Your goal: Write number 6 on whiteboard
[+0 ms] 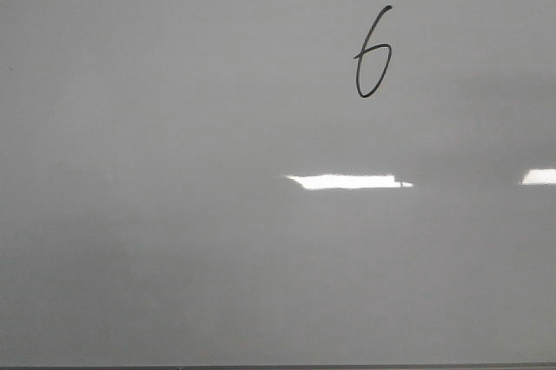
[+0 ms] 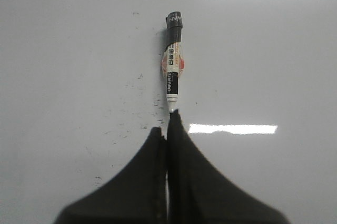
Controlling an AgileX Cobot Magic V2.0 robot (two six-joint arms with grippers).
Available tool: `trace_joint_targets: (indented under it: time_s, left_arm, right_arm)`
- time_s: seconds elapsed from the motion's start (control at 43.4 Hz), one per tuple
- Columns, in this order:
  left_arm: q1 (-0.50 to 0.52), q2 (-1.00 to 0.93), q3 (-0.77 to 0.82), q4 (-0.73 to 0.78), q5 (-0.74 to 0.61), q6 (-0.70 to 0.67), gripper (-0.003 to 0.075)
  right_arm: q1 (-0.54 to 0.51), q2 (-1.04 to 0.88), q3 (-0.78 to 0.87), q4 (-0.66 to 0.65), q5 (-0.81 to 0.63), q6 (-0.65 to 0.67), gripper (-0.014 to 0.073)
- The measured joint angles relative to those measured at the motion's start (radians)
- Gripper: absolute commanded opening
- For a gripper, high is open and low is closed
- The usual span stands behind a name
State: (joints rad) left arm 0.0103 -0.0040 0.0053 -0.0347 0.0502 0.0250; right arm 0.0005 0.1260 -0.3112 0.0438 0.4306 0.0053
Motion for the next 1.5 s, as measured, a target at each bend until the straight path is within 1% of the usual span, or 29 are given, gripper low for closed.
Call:
trace_joint_targets:
  time_s: [0.231, 0.346, 0.415, 0.668, 1.498]
  left_arm:
    - [0.000, 0.000, 0.000, 0.000, 0.000, 0.000, -0.0020]
    - [0.000, 0.000, 0.000, 0.000, 0.000, 0.000, -0.0020]
    - [0.000, 0.000, 0.000, 0.000, 0.000, 0.000, -0.0020]
    - [0.000, 0.000, 0.000, 0.000, 0.000, 0.002, -0.0020]
    - [0.000, 0.000, 0.000, 0.000, 0.000, 0.002, -0.0020]
  right_arm:
    - [-0.010, -0.121, 0.238, 0.000, -0.219, 0.000, -0.0121]
    - [-0.010, -0.134, 0.320, 0.000, -0.314, 0.000, -0.0121]
    - [-0.010, -0.136, 0.335, 0.000, -0.337, 0.000, -0.0121]
    - [-0.010, -0.136, 0.338, 0.000, -0.375, 0.000, -0.0121]
    - [-0.022, -0.136, 0.338, 0.000, -0.375, 0.000, -0.0121]
